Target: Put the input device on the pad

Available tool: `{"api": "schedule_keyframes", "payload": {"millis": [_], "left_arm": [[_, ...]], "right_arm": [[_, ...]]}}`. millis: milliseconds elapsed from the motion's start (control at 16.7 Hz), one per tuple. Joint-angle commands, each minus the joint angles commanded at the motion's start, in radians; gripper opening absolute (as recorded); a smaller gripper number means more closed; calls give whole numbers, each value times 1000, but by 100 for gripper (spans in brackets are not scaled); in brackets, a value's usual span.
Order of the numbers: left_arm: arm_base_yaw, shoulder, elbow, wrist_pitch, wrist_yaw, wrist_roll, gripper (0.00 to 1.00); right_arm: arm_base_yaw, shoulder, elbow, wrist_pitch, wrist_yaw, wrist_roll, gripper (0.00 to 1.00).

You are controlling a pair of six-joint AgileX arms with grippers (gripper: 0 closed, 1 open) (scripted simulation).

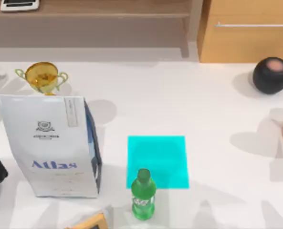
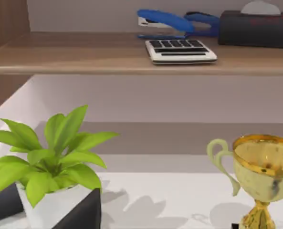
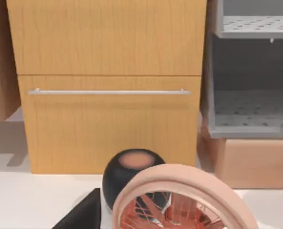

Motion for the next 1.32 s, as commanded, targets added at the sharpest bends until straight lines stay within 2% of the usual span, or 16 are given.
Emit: {"api": "schedule_keyframes", "payload": {"millis": [300,540,780,1020,1320], "left_arm": [[22,62,66,-45,-26,43,100],[88,281,293,-168,-85,146,100],[158,650,576,-395,-113,222,100],[190,1059,795,-677,-85,277,100],[183,1377,907,-973,-22,336,100]], "right_arm": [[0,0,0,0,0,0,100],[0,0,0,0,0,0,100],[0,0,0,0,0,0,100],[0,0,0,0,0,0,100],[0,0,0,0,0,0,100]]}}
